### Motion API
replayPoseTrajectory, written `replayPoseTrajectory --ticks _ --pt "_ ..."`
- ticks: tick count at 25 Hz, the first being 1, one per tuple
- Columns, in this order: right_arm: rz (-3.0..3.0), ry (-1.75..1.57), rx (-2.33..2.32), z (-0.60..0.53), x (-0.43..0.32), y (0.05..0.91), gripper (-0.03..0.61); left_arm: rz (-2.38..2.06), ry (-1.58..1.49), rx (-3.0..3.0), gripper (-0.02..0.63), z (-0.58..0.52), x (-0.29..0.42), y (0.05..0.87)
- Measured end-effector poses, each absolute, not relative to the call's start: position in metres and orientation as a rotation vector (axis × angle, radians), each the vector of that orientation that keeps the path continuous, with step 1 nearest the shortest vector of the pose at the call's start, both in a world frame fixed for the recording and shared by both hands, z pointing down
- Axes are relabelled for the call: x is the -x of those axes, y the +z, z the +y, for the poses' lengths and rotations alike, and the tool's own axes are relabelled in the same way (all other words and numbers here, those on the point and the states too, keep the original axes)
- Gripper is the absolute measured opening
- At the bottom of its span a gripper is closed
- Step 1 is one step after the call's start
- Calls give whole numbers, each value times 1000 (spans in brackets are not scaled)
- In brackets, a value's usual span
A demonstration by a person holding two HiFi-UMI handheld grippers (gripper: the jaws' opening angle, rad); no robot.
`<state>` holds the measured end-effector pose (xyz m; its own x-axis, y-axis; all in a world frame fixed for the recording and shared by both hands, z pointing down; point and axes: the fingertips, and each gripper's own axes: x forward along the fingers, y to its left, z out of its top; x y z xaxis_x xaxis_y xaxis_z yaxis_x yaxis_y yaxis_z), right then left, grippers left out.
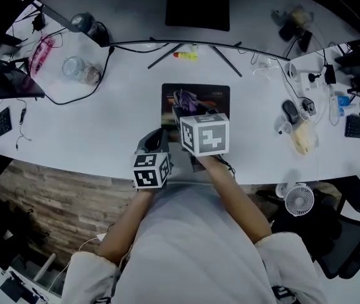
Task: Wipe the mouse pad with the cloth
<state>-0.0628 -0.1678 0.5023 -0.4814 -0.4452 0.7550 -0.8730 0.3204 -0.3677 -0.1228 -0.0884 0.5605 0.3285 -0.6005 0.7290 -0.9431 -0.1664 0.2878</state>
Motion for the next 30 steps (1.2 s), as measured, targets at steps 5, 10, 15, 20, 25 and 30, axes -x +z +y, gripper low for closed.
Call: replayPoseTrajectory --ticks 5,10,15,20,25,30 --pt "-2005 1157 -1132 -178 74 531 179 -1308 600 -1833 0 -86 123 577" --pt "-1969 1191 -1098 -189 86 553 179 -1293 610 -1827 0 -84 123 587" --pt "-1936 1284 -1054 -199 97 576 179 -1258 562 -1781 0 -84 120 595" --pt "-1932 1314 -1024 -204 104 588 179 -1304 581 -1782 0 -80 127 596" --pt "-1956 1363 -999 -210 111 589 179 -1385 567 -1766 0 -82 136 597" --pt "-1962 1403 -975 -207 113 590 179 -1377 597 -1750 0 -80 136 600"
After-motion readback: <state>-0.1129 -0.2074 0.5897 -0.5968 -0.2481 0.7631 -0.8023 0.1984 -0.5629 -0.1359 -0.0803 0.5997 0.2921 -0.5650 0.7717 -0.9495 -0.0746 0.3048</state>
